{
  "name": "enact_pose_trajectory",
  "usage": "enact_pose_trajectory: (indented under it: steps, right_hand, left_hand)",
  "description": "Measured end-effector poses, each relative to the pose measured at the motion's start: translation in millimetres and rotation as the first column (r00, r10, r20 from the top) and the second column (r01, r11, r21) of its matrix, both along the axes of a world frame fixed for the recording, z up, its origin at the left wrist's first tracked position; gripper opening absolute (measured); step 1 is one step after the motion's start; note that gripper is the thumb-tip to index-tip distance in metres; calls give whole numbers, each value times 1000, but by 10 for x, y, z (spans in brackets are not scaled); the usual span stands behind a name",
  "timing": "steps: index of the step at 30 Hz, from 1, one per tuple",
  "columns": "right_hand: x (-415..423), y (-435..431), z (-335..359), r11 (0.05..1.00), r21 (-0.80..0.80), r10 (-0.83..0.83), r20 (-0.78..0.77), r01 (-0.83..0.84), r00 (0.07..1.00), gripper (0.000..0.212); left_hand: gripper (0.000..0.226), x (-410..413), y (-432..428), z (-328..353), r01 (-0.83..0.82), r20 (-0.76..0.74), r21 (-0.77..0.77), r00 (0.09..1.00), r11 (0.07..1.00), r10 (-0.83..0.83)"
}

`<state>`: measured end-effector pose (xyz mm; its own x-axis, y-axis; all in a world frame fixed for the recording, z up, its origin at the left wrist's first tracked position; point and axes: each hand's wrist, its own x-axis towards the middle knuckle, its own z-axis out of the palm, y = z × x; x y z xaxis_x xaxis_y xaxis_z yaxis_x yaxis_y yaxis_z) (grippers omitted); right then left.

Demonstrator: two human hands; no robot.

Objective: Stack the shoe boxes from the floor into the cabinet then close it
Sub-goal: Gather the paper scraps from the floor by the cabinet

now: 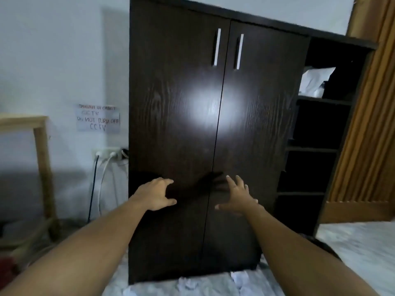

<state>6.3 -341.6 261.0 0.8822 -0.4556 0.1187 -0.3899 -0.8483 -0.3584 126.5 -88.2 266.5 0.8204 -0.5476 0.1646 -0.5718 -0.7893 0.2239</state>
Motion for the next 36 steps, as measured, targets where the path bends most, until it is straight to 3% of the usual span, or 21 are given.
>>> enact_pose_trajectory:
  steps: [9, 14, 17, 19, 21, 24, 26, 30, 33, 36]
  right_hand:
    - [-238, 11, -1890, 988, 151, 70, -222, -36, 973, 118]
    - [-423, 250, -2973, 960, 280, 99, -306, -10, 947, 111]
    - [-824, 520, -3695, 908, 387, -21, -343, 162, 939, 104]
    - [-1183, 751, -4101, 869, 395, -94, -459, 297, 884, 103]
    - [-1495, 921, -4404, 848, 360, -152, -540, 390, 828, 103]
    - [-1717, 1047, -4674, 775, 347, -307, -525, 529, 794, 96]
    - [-1754, 1095, -4798, 758, 343, -319, -546, 554, 774, 92]
    - [-1727, 1235, -4979, 863, 291, -226, -508, 413, 831, 85]
    - [-1568, 1370, -5032, 928, 323, -34, -426, 187, 904, 74]
    - [-1269, 1449, -5066, 931, 359, 192, -310, -72, 931, 66]
  left_hand:
    - [83, -379, 383, -1912, -39, -314, 102, 947, 994, 69]
    - [83, -709, 739, -2813, -217, -487, 63, 845, 974, 220]
    - [80, -1096, 783, -3508, -259, -560, 110, 782, 960, 275]
    - [80, -1389, 722, -3993, -214, -609, 140, 751, 967, 255]
    - [82, -1667, 619, -4363, -148, -617, 137, 761, 979, 201]
    - [85, -1837, 506, -4663, -112, -608, 85, 781, 990, 141]
    - [81, -1875, 500, -4842, -75, -567, 85, 816, 994, 110]
    - [76, -1927, 564, -5132, 27, -447, 163, 893, 986, 49]
    - [71, -1798, 574, -5151, -70, -387, 179, 912, 981, 136]
    - [67, -1534, 597, -5086, -172, -352, 213, 905, 962, 240]
